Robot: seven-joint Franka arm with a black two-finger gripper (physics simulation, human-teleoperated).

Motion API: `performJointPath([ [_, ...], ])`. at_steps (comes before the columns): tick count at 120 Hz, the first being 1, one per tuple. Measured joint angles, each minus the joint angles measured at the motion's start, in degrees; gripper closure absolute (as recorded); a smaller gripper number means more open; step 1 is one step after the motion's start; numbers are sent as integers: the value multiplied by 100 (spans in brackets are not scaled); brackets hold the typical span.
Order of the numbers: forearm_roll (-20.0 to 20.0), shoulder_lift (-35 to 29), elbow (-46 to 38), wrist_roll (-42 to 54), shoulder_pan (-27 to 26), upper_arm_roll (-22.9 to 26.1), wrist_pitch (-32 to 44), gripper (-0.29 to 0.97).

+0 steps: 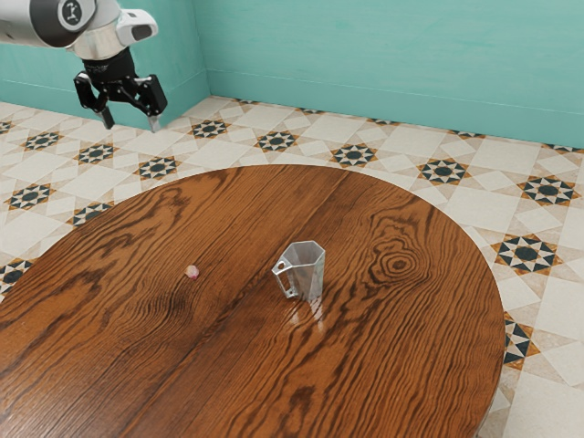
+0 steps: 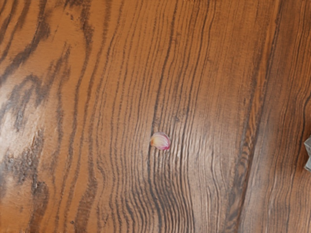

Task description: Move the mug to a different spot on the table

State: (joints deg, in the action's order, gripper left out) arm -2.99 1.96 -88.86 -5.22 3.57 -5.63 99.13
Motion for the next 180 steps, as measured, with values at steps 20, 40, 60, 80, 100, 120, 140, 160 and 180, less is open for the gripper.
performJointPath([
  [20,63,6,-1,-11,47,0,-19,0],
  [40,100,5,2,-20,18,3,-33,0],
  [60,95,224,-63,-22,-95,55,-16,0],
  [80,210,368,-839,-12,-622,70,436,0],
  [100,462,407,-1406,56,-654,67,1070,0],
  [120,630,380,-1720,229,-1029,63,1408,0],
  [140,755,359,-2361,495,-1297,68,1844,1],
  [160,799,363,-3017,988,-1382,70,2856,2],
  [180,861,659,-3260,1464,-1356,68,4059,2],
])
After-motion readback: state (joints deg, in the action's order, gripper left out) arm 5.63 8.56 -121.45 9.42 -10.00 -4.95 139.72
